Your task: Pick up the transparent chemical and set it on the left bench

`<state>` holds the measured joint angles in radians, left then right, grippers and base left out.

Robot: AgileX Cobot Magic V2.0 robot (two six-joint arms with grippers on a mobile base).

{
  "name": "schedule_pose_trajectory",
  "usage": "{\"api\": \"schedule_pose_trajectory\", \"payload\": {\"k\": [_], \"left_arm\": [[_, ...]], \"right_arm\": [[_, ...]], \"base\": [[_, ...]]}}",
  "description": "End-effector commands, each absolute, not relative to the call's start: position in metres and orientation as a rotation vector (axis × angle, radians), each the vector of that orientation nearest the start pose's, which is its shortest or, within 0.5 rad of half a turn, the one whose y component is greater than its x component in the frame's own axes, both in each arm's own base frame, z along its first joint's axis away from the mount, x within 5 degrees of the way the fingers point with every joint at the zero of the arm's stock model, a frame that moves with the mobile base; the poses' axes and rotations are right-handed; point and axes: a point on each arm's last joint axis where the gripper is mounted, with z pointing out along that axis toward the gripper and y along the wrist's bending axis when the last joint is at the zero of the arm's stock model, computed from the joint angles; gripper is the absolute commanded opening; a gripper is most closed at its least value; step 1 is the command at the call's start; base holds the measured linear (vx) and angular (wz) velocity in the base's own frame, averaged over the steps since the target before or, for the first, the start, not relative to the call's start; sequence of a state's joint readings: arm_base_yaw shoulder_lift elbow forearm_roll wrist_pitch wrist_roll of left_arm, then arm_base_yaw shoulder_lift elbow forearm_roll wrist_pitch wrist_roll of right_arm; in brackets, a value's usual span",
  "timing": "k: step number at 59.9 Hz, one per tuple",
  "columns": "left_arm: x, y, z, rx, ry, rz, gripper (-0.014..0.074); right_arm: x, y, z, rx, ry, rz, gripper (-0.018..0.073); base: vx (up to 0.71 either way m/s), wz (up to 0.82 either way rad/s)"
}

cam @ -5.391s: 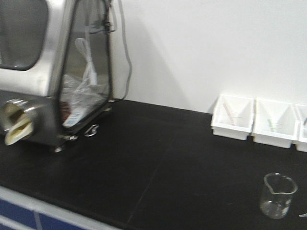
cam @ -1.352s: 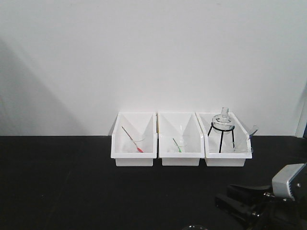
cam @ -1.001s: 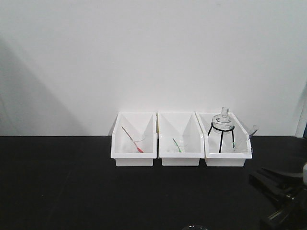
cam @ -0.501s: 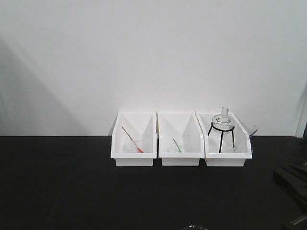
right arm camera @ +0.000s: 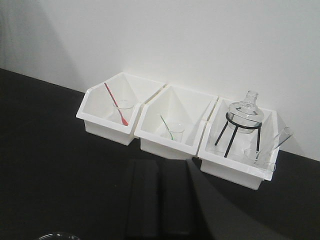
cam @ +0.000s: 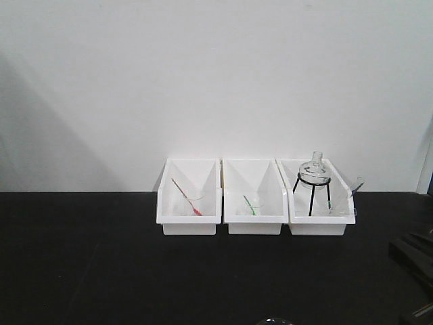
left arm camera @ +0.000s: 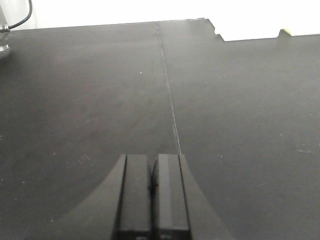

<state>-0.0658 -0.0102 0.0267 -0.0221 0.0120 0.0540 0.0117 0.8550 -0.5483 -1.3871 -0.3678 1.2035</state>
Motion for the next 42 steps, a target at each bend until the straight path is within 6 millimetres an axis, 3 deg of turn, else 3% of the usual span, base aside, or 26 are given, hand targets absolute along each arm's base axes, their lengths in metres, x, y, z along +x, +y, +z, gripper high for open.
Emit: {"api": "schedule_pose_trajectory", "payload": {"k": [1, 42], "left_arm": [[0.055, -0.0036, 0.2063, 0.064, 1.429, -0.035, -0.0003], [0.055, -0.0036, 0.2063, 0.064, 1.429, -0.035, -0.0003]], "right_arm": [[0.1758, 0.0345, 0.3289, -0.406, 1.613, 0.206, -0.0004], [0.1758, 0.0346, 0.329, -0.408, 1.612, 0.205, -0.0004]], "base": [[0.0, 0.0], [0.0, 0.0]]}}
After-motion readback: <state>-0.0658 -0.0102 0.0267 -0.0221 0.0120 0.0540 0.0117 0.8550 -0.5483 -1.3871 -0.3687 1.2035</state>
